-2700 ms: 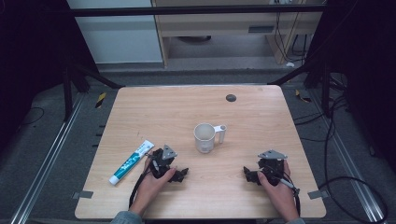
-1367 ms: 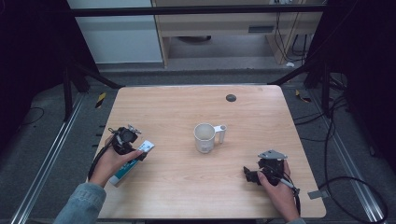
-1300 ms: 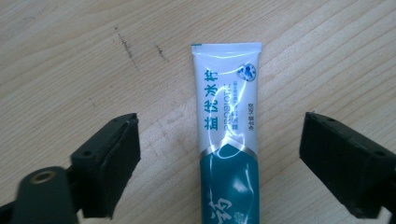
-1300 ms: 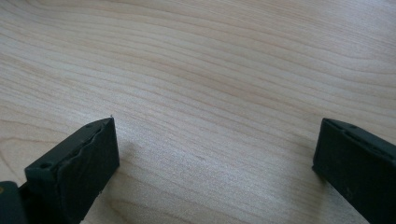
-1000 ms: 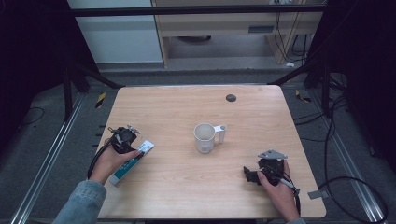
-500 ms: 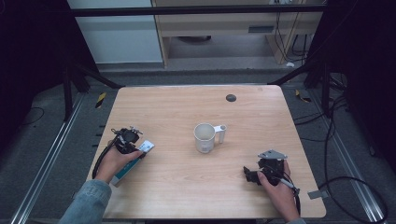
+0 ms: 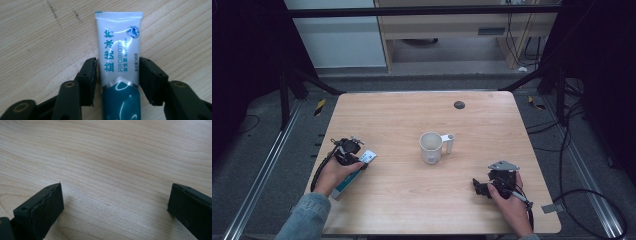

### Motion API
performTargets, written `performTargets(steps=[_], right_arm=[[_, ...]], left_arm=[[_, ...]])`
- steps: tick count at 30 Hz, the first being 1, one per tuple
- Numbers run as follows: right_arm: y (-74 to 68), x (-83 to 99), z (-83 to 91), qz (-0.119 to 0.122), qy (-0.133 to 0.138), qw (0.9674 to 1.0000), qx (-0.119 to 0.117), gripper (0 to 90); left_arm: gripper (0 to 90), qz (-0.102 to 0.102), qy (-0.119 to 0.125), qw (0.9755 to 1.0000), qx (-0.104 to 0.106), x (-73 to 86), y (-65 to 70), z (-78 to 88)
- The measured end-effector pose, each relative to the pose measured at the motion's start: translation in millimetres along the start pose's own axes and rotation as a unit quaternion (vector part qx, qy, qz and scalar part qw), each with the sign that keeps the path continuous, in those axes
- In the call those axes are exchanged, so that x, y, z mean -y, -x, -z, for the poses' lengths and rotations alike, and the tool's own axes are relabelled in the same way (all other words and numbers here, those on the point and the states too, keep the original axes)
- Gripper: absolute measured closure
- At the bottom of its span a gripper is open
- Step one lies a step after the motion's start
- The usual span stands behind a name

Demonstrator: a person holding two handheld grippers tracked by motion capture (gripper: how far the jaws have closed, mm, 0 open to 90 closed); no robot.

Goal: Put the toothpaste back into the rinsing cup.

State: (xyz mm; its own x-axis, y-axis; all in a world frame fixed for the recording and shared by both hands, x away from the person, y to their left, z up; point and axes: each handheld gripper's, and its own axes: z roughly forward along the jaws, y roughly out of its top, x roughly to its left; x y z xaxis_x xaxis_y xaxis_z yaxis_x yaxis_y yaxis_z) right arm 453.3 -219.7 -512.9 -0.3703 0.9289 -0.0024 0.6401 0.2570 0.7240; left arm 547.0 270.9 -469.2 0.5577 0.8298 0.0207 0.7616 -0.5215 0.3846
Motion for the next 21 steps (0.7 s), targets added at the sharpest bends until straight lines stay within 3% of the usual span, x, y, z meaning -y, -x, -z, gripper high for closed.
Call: performTargets(steps=[6, 10, 13, 21], right_arm=[[0.1, 0.0, 0.0, 0.001, 0.0, 1.0, 0.0, 0.4], [0.0, 0.0, 0.0, 0.0, 0.0, 1.0, 0.0, 0.4], [0.0, 0.0, 0.0, 0.0, 0.0, 1.0, 0.0, 0.4], [0.0, 0.0, 0.0, 0.0, 0.0, 1.0, 0.0, 0.4]], left_arm=[[56.2, -0.001, -0.003, 1.0, 0.002, -0.2, 0.7, 0.8], [64.4, -0.01, -0.002, 0.9999, -0.006, -1.6, 3.3, 4.4], [74.3, -0.013, 0.009, 0.9997, -0.016, -1.9, 3.4, 13.0], [76.9, -0.016, 0.034, 0.9991, -0.021, -1.8, 6.8, 36.4]])
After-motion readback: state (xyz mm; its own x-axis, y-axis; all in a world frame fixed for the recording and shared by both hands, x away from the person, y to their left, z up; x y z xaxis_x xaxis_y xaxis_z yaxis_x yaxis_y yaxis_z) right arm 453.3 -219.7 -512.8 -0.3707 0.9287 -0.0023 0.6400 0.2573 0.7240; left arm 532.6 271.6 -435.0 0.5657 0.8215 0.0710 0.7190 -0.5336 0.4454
